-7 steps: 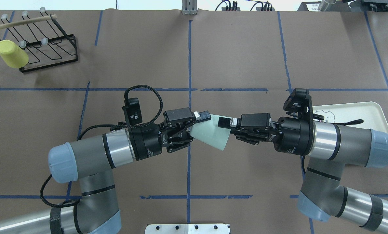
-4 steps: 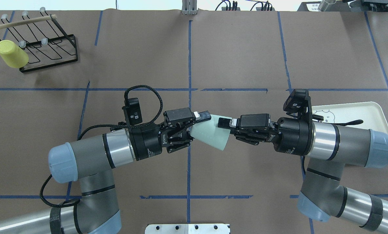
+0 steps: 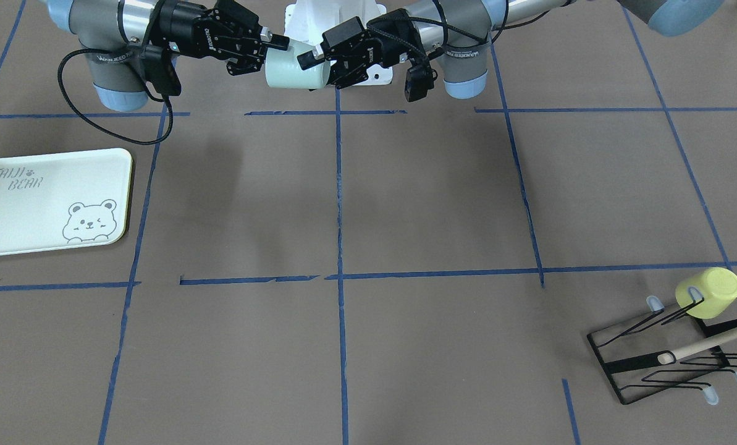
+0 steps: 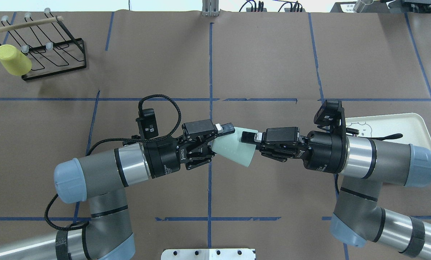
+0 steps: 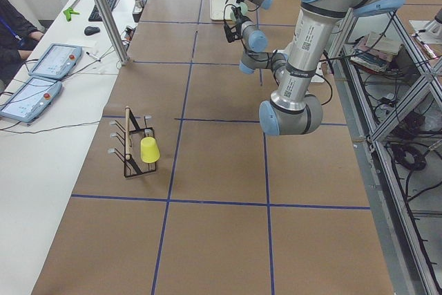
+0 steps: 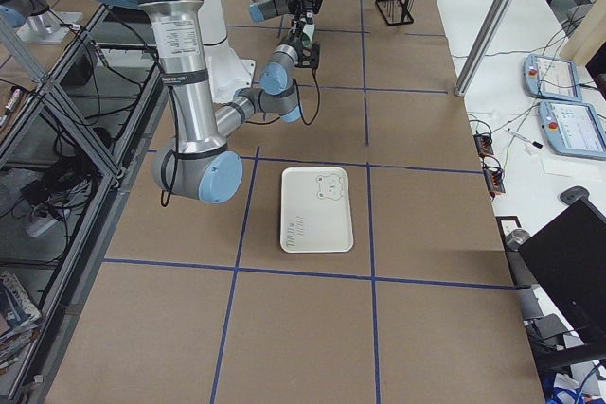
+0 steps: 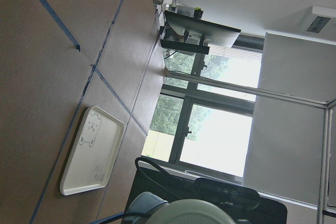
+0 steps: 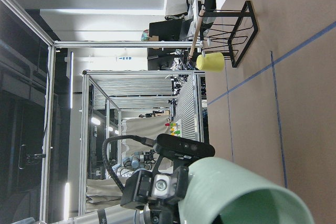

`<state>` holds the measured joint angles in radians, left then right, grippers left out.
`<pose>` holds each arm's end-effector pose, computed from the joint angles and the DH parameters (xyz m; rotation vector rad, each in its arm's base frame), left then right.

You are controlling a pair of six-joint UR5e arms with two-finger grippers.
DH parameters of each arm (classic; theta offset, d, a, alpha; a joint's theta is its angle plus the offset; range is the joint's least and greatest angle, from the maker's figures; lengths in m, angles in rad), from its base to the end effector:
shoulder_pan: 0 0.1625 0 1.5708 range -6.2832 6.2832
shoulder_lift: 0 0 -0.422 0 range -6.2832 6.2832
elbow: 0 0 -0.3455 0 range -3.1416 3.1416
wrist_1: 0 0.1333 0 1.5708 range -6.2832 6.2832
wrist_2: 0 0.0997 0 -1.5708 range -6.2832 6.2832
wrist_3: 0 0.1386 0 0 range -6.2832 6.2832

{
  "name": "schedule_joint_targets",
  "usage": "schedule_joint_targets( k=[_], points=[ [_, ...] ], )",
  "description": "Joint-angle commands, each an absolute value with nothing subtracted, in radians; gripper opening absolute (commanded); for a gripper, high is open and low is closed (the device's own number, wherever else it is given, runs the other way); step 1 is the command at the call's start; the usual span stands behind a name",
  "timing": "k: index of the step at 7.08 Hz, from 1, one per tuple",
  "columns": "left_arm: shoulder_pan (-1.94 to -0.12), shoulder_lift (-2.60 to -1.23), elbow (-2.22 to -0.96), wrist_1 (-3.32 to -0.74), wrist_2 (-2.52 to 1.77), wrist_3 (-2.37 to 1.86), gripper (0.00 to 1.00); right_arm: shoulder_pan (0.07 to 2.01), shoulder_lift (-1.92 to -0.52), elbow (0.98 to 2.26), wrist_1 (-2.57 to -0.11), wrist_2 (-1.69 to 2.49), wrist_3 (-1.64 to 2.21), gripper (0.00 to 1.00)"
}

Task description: Left arm grabs green cup and hands to right arm on tray

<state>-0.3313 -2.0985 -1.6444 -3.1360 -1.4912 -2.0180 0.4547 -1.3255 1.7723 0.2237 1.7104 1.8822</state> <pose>0.4786 -0.3173 0.1716 -0.0815 2.2120 -0.5268 -0.3629 -0.3043 0.2592 0.0851 -2.2447 0.2599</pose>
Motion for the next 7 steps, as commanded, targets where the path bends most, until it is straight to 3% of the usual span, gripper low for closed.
schedule_joint_targets(
  k=[1, 3, 4, 5, 7],
  points=[
    [-0.331, -2.098, -1.644, -3.135, -1.491, -2.019, 0.44, 0.453, -1.325, 1.772, 0.222, 1.71, 1.882, 0.34],
    [-0.33, -2.098, -1.644, -3.135, -1.491, -2.017, 0.46, 0.451, -1.327, 1.772, 0.221, 1.71, 1.881, 0.14],
    [-0.33, -2.098, -1.644, -3.135, -1.491, -2.019, 0.58, 0.451, -1.327, 1.772, 0.221, 1.71, 1.879, 0.0],
    [-0.33, -2.097, -1.643, -3.135, -1.491, -2.016, 1.0, 0.451, -1.327, 1.77, 0.221, 1.71, 1.878, 0.0],
    [-0.331, -2.105, -1.643, -3.132, -1.491, -2.02, 1.0, 0.451, -1.327, 1.77, 0.224, 1.712, 1.876, 0.0]
  ],
)
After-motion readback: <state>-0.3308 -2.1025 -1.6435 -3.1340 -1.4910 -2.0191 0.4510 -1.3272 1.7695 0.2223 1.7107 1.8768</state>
